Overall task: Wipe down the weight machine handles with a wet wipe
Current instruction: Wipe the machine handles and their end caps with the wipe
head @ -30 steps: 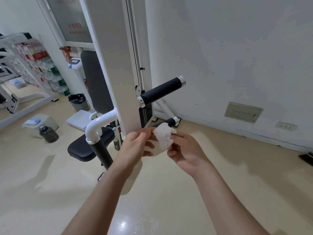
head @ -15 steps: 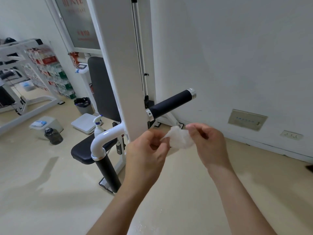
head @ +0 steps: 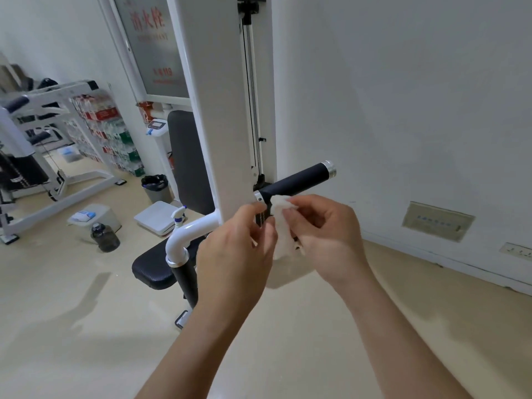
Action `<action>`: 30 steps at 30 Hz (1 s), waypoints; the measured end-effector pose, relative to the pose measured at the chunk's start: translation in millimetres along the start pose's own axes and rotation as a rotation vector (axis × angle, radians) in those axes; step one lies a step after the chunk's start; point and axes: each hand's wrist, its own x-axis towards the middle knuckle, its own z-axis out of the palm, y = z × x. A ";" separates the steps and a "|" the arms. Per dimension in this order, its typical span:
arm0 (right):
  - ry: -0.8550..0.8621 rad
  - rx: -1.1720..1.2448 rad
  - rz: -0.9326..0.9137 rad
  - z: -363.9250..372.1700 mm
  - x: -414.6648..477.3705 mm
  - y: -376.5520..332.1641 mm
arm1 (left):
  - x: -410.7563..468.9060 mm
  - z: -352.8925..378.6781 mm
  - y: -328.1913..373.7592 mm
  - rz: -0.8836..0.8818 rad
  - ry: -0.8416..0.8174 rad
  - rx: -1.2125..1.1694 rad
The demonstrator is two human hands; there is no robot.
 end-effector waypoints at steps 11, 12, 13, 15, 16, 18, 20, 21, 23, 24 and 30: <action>0.021 -0.884 -0.180 47.4 47.0 -6.3 | 17.2 4.7 -10.1 0.124 -0.184 0.557; -0.011 -0.944 -0.210 46.6 49.7 -7.3 | 17.9 5.6 -9.0 0.121 -0.200 0.589; -0.033 -1.047 -0.254 45.6 53.0 -10.0 | 19.2 6.6 -7.7 0.120 -0.210 0.607; -0.102 -1.105 -0.263 43.7 58.7 -16.5 | 23.1 8.2 -4.8 0.122 -0.221 0.626; -0.149 -1.108 -0.225 41.2 59.8 -16.2 | 24.8 9.5 -4.5 0.129 -0.225 0.635; -0.225 -1.083 -0.262 30.7 56.4 -16.8 | 25.9 12.0 -5.6 0.151 -0.234 0.641; -0.338 -0.983 -0.343 20.5 50.5 -12.9 | 25.7 14.6 -6.9 0.169 -0.238 0.623; -0.409 -0.915 -0.364 18.7 49.4 -10.7 | 25.7 15.2 -6.7 0.170 -0.237 0.610; -0.461 -0.875 -0.378 20.0 50.4 -6.7 | 25.5 14.3 -5.2 0.178 -0.225 0.566; -0.434 -0.930 -0.398 21.9 52.3 -6.5 | 25.1 12.9 -4.8 0.180 -0.218 0.546; -0.406 -1.181 -0.489 19.3 60.8 -26.6 | 17.5 9.3 -8.3 0.132 -0.206 0.420</action>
